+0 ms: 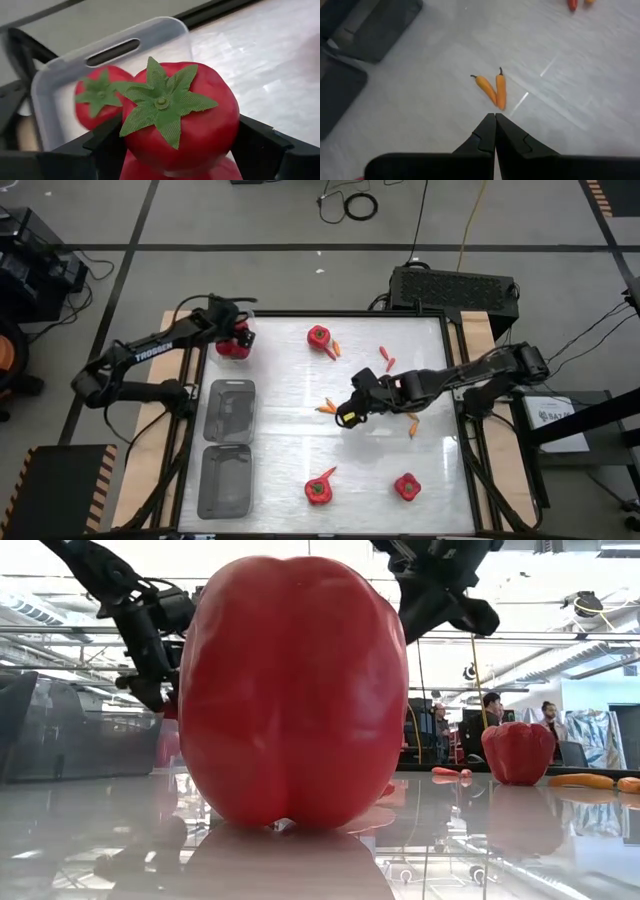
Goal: Sort produce into baskets
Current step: Put the red tomato into the transparent bin, then put the red bell pepper into the top black bin
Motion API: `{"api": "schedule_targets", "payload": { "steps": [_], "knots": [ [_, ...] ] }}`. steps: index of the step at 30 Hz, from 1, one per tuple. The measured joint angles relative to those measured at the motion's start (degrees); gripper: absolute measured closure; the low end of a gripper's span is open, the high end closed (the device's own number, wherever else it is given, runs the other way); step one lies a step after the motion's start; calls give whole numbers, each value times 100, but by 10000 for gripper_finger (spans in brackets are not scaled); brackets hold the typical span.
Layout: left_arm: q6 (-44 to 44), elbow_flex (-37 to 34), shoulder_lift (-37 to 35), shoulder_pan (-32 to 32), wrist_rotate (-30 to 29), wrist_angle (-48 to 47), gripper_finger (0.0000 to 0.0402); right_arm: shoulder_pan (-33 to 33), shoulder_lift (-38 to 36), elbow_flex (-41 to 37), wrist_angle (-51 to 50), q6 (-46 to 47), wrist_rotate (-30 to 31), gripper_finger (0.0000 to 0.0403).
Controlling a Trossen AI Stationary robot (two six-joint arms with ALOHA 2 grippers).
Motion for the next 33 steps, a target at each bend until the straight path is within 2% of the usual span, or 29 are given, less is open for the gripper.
{"api": "schedule_targets", "payload": {
  "steps": [5, 13, 19, 28, 33],
  "knots": [
    [-393, -3, 281, 2, -160, 96, 102, -297, 0, 0, -3, -861, -355, 403],
    [-742, -3, 500, -31, -236, 73, 42, -920, 0, 2, -45, -2469, -1411, 403],
    [-745, -3, 496, -31, -218, 48, 23, -1363, 0, 2, -261, -3289, -1749, 403],
    [-712, 597, 91, -164, -186, -418, 22, -1966, 0, 3, -466, -3865, -2320, 403],
    [-701, 951, -309, -459, -21, -534, 22, -2230, 0, 4, -1268, -3674, -2353, 400]
  ]
}}
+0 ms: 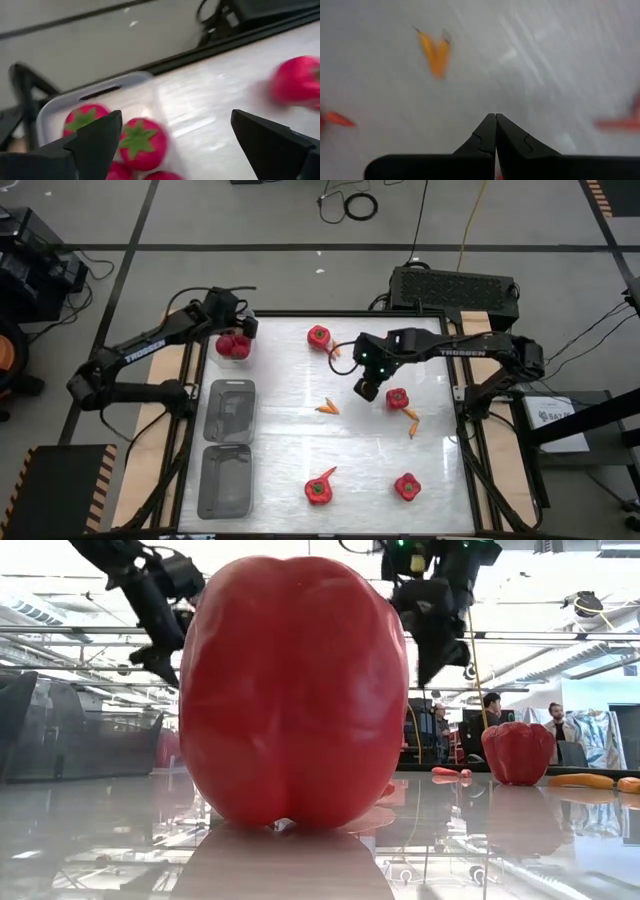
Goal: Sort produce into baskets
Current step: Put the red bell pepper into the top black bin
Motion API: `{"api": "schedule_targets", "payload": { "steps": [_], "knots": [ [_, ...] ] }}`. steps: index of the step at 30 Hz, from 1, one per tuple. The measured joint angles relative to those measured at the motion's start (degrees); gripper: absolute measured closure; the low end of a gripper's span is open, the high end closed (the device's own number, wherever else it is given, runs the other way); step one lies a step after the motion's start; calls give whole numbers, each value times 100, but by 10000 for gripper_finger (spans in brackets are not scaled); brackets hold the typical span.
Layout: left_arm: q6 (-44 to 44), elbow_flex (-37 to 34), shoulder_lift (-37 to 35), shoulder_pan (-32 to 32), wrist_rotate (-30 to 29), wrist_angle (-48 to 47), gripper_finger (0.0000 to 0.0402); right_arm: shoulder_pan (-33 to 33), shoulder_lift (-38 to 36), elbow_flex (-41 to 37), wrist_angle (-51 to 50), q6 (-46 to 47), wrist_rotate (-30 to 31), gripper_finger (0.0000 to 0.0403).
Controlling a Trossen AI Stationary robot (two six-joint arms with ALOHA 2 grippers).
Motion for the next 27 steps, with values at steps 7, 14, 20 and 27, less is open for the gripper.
{"api": "schedule_targets", "payload": {
  "steps": [7, 14, 20, 27],
  "knots": [
    [-173, 87, -323, -929, 307, 186, 22, -52, 0, 0, -1626, 862, 4, 336],
    [-172, 87, -287, -1540, 128, 648, 22, 161, 0, 0, -1750, 1604, 41, 195],
    [9, 87, -279, -1540, 123, 604, 22, 175, -7, -494, -1598, 2113, 54, 68],
    [17, 87, -281, -1545, 133, 597, 22, 184, -4, -977, -974, 2485, 19, 11]
  ]
}}
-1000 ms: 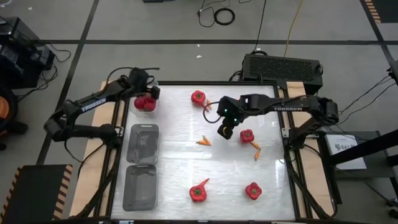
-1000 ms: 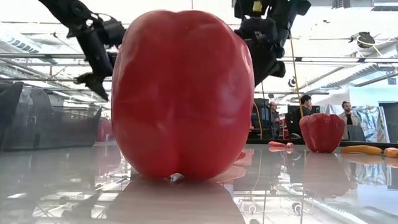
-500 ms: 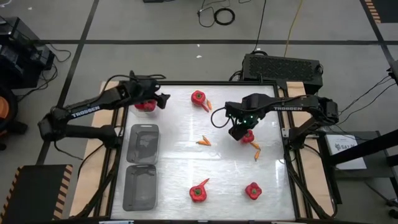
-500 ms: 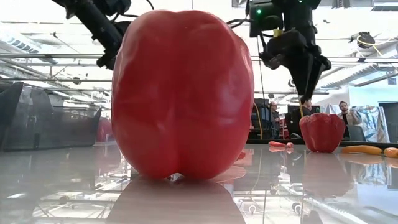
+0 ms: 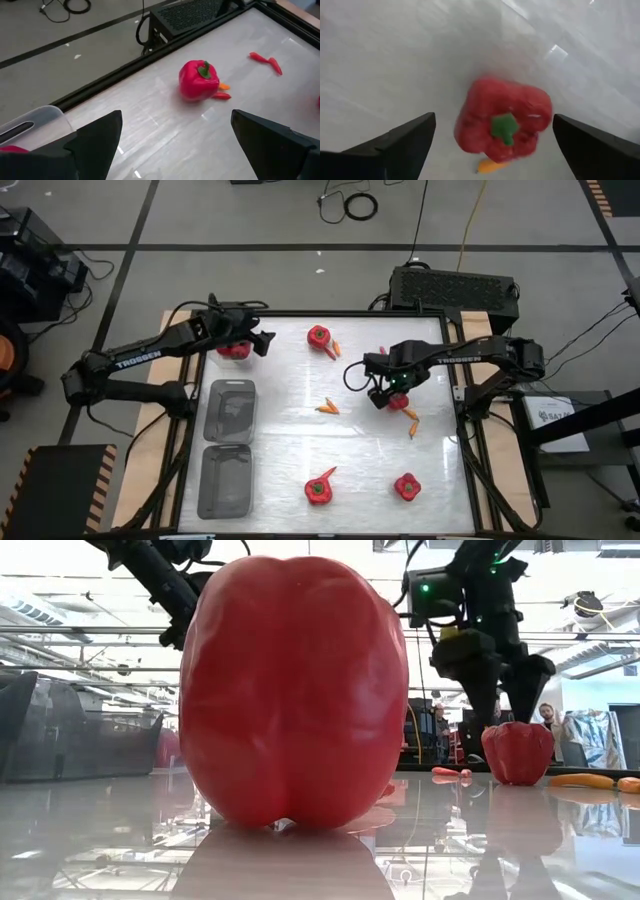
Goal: Sort produce into baskets
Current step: Put the red bell pepper into the top black bin
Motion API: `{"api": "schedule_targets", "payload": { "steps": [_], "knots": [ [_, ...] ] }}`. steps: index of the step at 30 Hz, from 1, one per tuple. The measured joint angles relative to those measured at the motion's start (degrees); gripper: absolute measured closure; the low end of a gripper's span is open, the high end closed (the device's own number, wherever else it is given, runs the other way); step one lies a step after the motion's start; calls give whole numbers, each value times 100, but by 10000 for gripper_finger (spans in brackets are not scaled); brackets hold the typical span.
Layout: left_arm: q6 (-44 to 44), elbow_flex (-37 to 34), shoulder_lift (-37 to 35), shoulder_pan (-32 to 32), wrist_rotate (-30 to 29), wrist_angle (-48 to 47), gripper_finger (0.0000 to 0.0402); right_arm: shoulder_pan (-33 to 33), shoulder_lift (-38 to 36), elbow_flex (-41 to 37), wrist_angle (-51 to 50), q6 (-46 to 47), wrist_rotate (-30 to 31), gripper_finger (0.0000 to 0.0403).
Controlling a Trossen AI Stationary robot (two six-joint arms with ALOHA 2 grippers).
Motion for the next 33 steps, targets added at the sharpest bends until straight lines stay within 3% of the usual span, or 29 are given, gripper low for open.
{"api": "schedule_targets", "payload": {
  "steps": [6, 15, 25, 33],
  "knots": [
    [-2, 0, 2, 0, 24, -2, 22, 120, 0, -101, 11, 405, 450, 22],
    [-11, 0, 0, 0, 52, -2, 22, 186, 0, -698, 764, 808, 275, 23],
    [-45, 0, 0, 0, 63, -36, 22, 186, 0, -772, 818, 850, 279, 29],
    [101, 389, -17, 0, 19, -672, 22, 186, 0, -769, 813, 850, 151, 105]
  ]
}}
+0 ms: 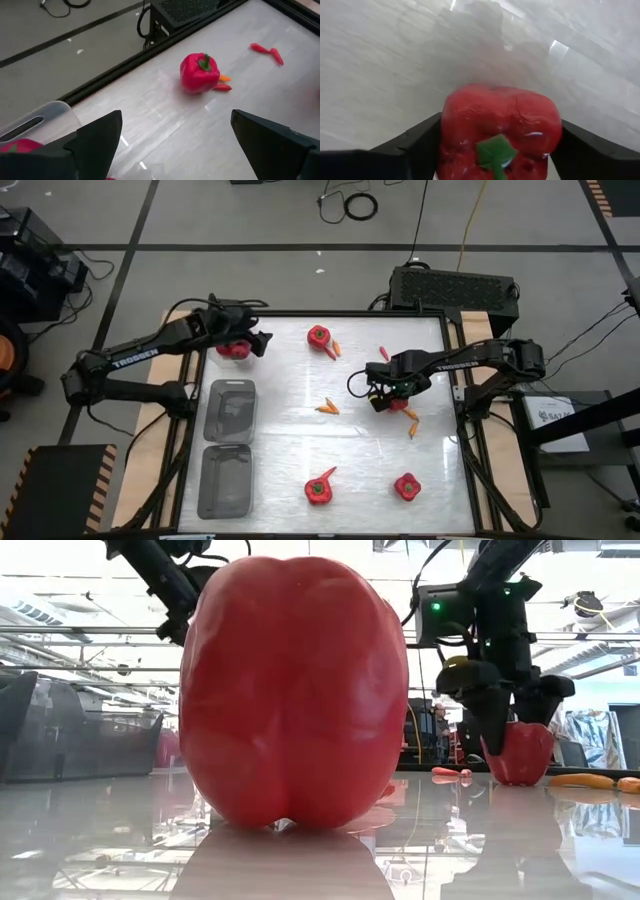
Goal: Sort produce into baskets
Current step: Put the red bell pepper into the top black bin
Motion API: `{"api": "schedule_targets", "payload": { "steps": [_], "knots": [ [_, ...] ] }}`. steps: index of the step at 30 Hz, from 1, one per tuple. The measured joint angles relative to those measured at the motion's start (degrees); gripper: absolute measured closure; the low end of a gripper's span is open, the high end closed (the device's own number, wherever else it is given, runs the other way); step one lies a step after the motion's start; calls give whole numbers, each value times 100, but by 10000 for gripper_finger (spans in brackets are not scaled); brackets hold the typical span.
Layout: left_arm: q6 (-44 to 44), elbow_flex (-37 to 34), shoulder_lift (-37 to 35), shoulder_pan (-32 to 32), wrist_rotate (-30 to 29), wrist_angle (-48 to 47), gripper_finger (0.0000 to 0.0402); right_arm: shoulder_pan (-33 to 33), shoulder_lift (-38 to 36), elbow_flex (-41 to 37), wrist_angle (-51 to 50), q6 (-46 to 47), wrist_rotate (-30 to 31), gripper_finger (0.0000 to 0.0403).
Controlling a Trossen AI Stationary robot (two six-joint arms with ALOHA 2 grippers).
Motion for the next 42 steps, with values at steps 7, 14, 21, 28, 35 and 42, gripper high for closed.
{"api": "schedule_targets", "payload": {
  "steps": [7, 14, 21, 28, 35, 42],
  "knots": [
    [310, 610, -180, 2, -401, -1035, 22, -7, 4, 749, -104, -82, 20, 120],
    [647, 802, -576, 93, -777, -1786, 22, -7, 43, 1942, 49, -171, 275, 116],
    [658, 802, -1018, 216, -1029, -2378, 22, -7, 794, 3360, 83, -606, 286, 116],
    [831, 802, -1249, 221, -1863, -2918, 22, 78, 2371, 5410, 98, -1414, 190, 116],
    [992, 627, -1430, 405, -2499, -3195, 22, 199, 4071, 7611, 299, -2126, 133, 117],
    [1108, 320, -1837, 901, -2292, -3194, 22, 345, 4855, 8096, 1689, -2466, -28, 115]
  ]
}}
